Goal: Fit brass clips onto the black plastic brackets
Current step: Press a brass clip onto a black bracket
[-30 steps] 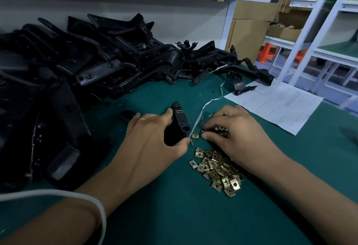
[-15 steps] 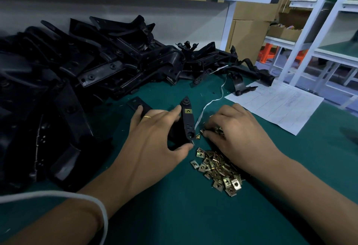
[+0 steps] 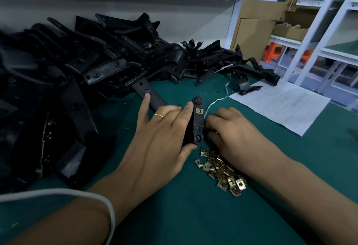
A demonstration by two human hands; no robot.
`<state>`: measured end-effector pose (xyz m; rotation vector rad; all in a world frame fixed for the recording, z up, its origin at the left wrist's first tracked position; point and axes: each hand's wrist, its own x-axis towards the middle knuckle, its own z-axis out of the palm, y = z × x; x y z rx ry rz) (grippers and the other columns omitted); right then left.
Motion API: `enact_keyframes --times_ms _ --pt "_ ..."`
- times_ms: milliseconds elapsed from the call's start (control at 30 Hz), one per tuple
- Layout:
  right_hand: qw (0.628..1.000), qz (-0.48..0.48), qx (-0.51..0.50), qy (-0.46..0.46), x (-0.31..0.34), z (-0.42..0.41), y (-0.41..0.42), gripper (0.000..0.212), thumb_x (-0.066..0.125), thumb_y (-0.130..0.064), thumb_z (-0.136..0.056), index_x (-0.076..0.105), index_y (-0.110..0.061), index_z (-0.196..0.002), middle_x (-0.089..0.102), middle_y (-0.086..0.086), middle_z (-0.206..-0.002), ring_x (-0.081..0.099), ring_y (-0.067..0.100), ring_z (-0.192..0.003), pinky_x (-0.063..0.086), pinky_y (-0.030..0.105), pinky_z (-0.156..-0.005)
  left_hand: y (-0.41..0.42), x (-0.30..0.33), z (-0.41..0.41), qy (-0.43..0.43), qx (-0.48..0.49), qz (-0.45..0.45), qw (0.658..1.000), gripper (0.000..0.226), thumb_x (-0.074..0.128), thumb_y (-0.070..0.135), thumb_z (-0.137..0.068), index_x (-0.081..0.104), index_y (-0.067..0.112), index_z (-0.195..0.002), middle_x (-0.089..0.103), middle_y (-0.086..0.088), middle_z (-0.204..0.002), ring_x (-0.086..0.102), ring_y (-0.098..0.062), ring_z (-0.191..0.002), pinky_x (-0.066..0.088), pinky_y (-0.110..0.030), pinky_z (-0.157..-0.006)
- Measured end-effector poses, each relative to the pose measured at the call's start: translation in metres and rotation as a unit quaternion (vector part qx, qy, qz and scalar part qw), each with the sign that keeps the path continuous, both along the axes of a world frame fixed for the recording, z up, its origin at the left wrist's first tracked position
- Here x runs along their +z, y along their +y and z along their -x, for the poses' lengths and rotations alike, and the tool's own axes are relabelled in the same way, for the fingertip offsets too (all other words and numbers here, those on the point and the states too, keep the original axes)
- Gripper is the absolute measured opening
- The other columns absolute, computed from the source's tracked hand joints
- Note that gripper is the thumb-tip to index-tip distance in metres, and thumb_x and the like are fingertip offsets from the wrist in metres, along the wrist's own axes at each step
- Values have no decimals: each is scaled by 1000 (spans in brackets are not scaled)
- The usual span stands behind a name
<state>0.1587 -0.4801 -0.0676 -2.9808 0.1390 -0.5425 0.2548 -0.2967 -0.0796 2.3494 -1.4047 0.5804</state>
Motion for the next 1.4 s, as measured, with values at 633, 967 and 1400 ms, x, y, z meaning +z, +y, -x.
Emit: enact_keyframes --times_ms 633,967,1400 --pt "741 -661 71 -93 10 8 10 26 76 -10 -83 75 3 -105 77 23 -95 76 26 -80 62 27 -72 3 3 -2 7 12 102 995 82 64 45 -89 42 3 -155 65 -3 -137 55 -25 -133 17 -68 -121" --pt "714 -693 47 -85 14 12 13 35 81 -19 -77 75 0 -107 78 22 -100 76 24 -88 61 25 -77 4 3 -2 15 -4 102 995 84 65 47 -90 38 7 -158 62 -1 -142 52 -22 -137 15 -66 -122" --pt "685 -722 56 -78 18 13 15 29 82 -17 -75 78 -4 -100 77 23 -100 78 24 -85 62 25 -72 4 2 -3 15 -13 124 992 84 67 45 -89 38 7 -158 63 3 -139 52 -19 -135 16 -65 -122"
